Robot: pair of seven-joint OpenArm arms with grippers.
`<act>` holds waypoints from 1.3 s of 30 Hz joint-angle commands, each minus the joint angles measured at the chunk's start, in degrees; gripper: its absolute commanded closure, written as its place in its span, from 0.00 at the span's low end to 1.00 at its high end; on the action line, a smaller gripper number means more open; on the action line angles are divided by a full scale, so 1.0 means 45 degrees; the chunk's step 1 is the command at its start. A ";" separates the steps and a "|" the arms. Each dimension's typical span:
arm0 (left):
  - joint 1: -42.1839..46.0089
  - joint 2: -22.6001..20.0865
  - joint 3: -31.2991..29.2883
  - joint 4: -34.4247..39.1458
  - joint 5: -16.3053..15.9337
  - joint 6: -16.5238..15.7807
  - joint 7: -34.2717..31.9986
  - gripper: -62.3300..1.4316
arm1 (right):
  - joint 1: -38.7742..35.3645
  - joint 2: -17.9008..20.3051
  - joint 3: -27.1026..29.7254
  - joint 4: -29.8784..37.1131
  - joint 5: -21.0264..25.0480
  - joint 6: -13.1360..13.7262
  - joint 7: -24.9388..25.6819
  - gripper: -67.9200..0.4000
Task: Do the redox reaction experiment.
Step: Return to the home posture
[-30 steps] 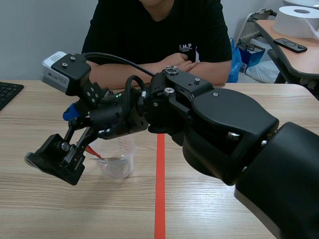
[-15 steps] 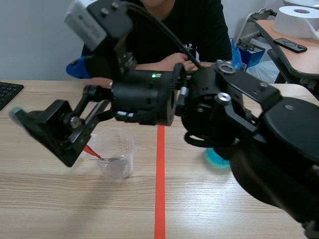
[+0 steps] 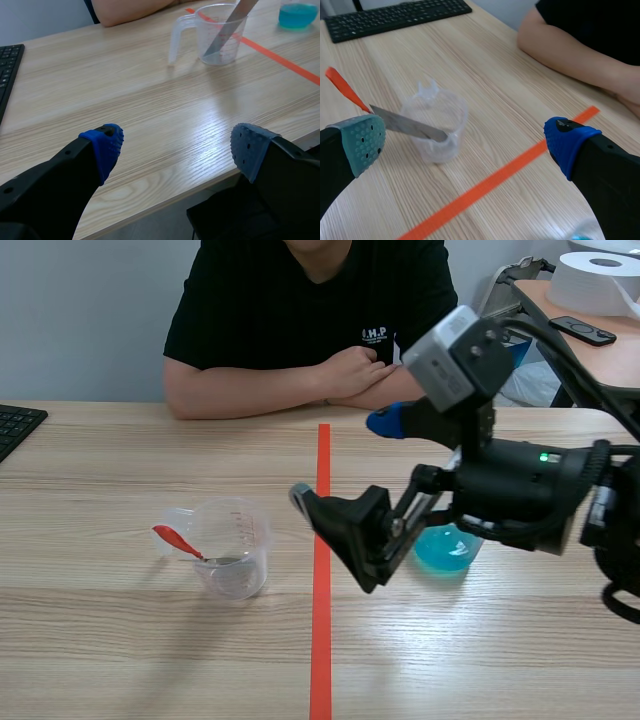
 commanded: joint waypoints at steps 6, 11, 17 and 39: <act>0.0816 0.1088 -0.0015 0.0942 0.1875 0.1622 0.1263 0.07 | -0.2924 0.1467 0.2137 0.2861 0.0136 -0.0296 0.0418 0.00; 0.1229 0.2045 -0.0015 0.1885 0.2618 0.2244 0.1234 0.05 | -0.5935 0.1982 0.3866 0.4945 0.0277 -0.0559 0.0413 0.00; 0.1899 0.2798 -0.0015 0.4051 0.2613 0.2429 0.1243 0.00 | -0.9199 0.1991 0.6091 0.6810 0.0272 -0.0811 0.0359 0.00; 0.4469 0.2900 -0.0670 0.9806 0.0743 0.2210 0.4328 0.00 | -0.9598 0.1953 0.7072 0.6824 0.0306 -0.0865 -0.0787 0.00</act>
